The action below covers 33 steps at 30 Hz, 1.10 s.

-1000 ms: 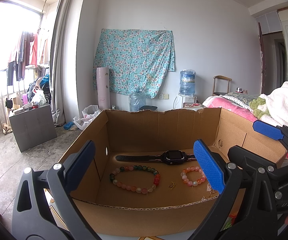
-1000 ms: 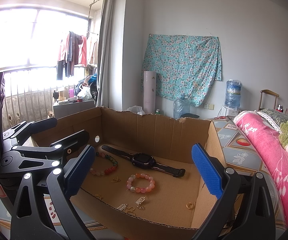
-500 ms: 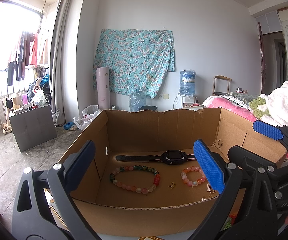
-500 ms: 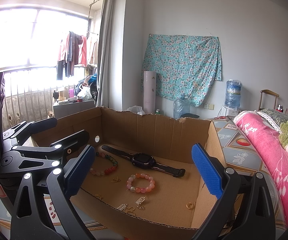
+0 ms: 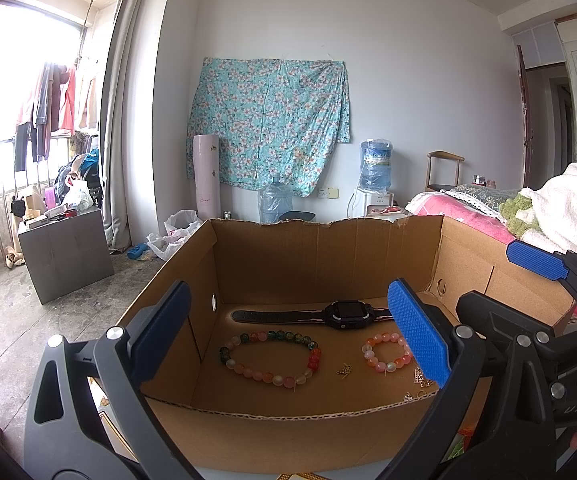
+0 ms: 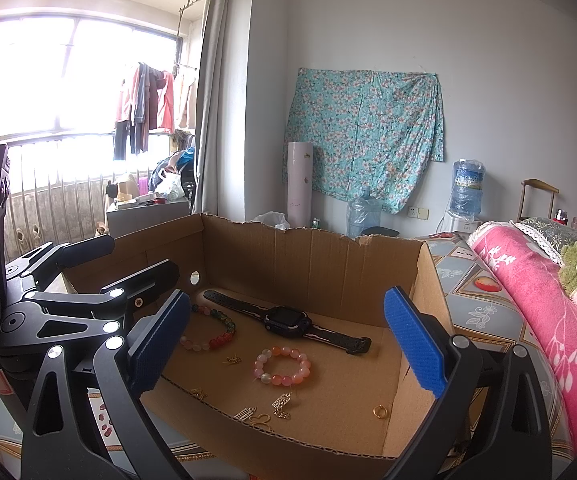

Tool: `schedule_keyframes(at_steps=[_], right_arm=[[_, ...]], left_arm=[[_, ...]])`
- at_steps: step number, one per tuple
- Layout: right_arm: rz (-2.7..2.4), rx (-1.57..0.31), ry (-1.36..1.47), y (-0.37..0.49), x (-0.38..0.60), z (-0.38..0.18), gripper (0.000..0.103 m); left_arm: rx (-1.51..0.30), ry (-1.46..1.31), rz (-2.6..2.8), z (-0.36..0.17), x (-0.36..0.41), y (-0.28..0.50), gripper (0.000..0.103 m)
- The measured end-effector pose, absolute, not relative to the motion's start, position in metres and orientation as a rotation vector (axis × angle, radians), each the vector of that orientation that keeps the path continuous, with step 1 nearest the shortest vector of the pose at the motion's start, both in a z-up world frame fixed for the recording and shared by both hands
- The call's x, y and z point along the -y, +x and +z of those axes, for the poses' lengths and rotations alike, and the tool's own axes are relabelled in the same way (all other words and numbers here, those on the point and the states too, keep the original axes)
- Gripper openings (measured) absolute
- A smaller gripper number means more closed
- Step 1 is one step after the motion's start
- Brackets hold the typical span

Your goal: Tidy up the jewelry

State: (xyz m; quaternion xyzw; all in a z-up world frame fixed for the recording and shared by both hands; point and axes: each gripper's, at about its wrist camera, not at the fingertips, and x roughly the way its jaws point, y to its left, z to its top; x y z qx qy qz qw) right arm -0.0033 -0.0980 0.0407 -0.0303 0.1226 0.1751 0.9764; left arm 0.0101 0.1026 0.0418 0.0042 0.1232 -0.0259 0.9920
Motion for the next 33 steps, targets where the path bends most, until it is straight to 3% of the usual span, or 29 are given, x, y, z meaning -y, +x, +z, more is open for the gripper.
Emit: schedule_keyframes(at_steps=[33], right_arm=[[0.353, -0.247, -0.061, -0.0044, 0.0970, 0.0408, 0.095]], left_arm=[[-0.247, 0.008, -0.052, 0.0416, -0.1024, 0.0097, 0.095]])
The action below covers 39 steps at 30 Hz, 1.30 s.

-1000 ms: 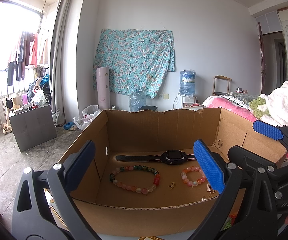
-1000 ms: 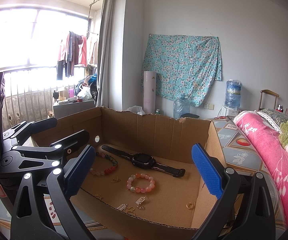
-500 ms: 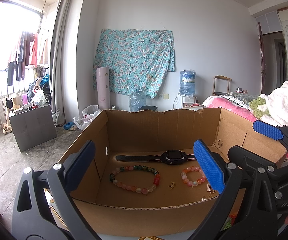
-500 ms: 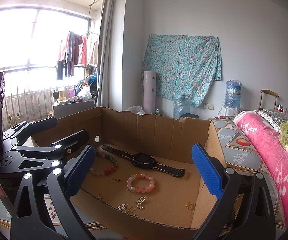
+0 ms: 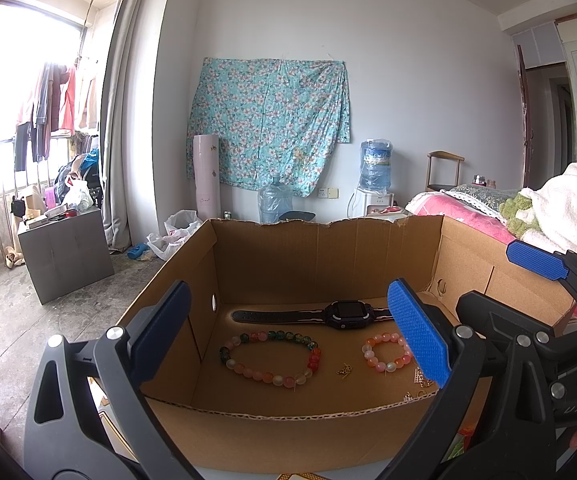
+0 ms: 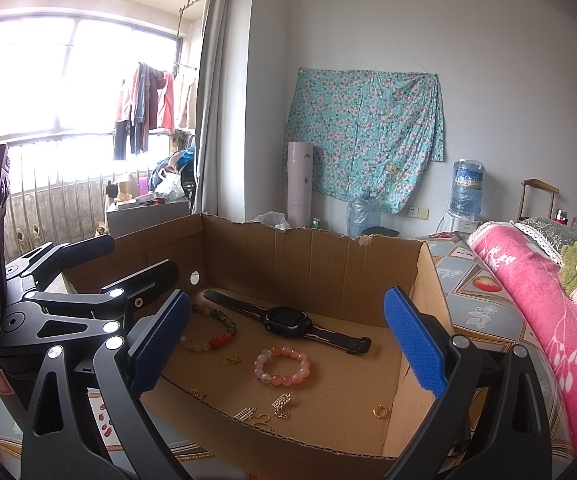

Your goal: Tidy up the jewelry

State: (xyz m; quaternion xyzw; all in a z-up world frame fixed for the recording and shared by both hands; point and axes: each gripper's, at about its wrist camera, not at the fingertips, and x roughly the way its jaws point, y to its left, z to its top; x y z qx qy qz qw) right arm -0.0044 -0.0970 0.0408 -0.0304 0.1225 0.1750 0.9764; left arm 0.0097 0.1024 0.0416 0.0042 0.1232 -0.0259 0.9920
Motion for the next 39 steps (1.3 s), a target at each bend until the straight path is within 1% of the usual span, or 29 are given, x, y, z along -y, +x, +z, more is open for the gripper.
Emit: schedule_keyframes(at_steps=[39], right_arm=[[0.353, -0.247, -0.061, -0.0039, 0.0977, 0.0407, 0.095]], left_arm=[[-0.247, 0.009, -0.052, 0.0415, -0.1023, 0.0097, 0.095]])
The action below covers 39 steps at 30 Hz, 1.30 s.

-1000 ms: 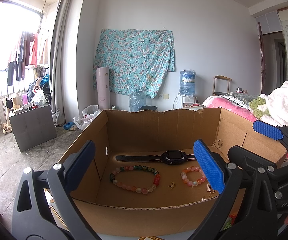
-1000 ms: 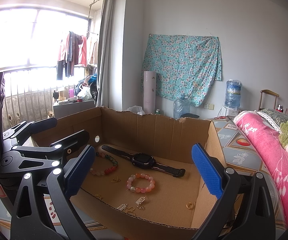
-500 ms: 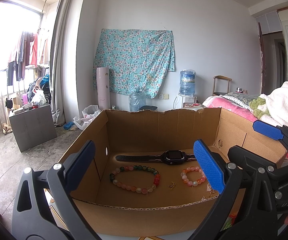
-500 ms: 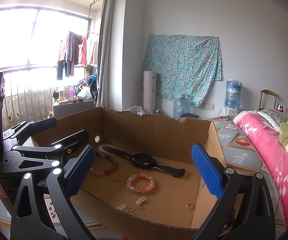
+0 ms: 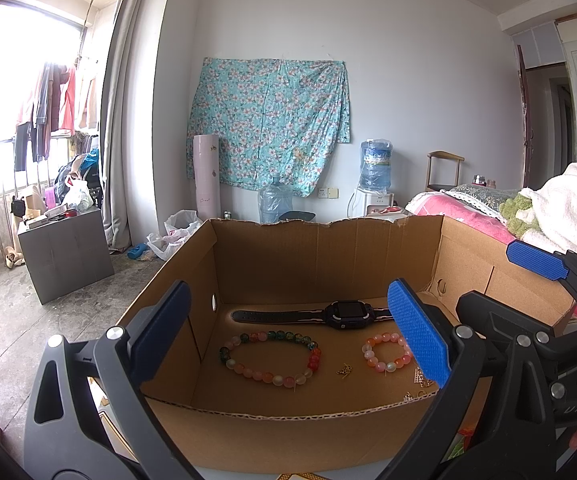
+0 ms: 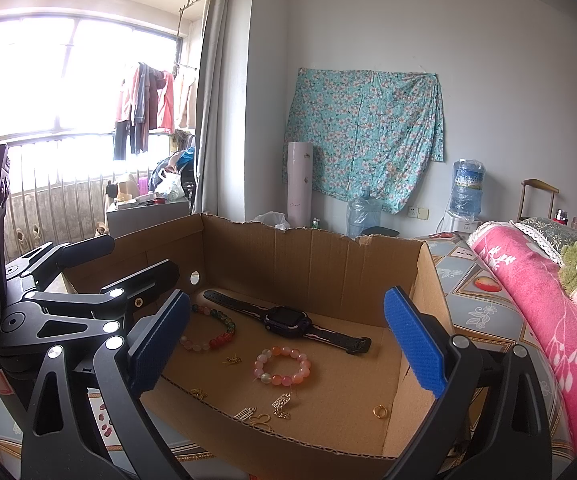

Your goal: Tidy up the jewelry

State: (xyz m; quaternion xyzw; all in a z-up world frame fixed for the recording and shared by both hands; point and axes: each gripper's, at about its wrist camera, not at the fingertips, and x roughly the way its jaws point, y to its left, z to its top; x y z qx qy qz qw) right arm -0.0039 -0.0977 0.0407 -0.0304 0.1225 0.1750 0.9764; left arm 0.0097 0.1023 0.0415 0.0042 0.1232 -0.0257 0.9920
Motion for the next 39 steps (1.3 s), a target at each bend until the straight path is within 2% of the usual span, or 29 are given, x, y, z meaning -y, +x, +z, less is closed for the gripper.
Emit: schedule_keyframes(at_steps=[39], right_arm=[[0.353, -0.247, -0.061, -0.0051, 0.0962, 0.0411, 0.095]], left_arm=[[-0.247, 0.009, -0.051, 0.0413, -0.1019, 0.0093, 0.095]])
